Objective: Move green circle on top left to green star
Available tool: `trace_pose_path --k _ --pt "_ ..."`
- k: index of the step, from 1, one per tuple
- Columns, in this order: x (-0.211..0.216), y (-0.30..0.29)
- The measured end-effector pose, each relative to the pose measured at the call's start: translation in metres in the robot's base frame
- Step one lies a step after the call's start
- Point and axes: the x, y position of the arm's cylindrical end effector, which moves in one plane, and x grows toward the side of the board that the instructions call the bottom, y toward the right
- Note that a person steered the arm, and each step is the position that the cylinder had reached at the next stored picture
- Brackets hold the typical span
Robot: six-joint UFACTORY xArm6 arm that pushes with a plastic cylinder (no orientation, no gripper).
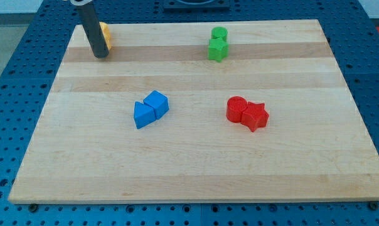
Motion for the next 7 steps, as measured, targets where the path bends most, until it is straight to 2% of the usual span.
trace_pose_path --k 1,2,3,6,7 --pt "0.008 0.003" --pt "0.046 0.049" --pt "0.067 0.120" --pt "0.062 0.290" --pt "0.038 0.324"
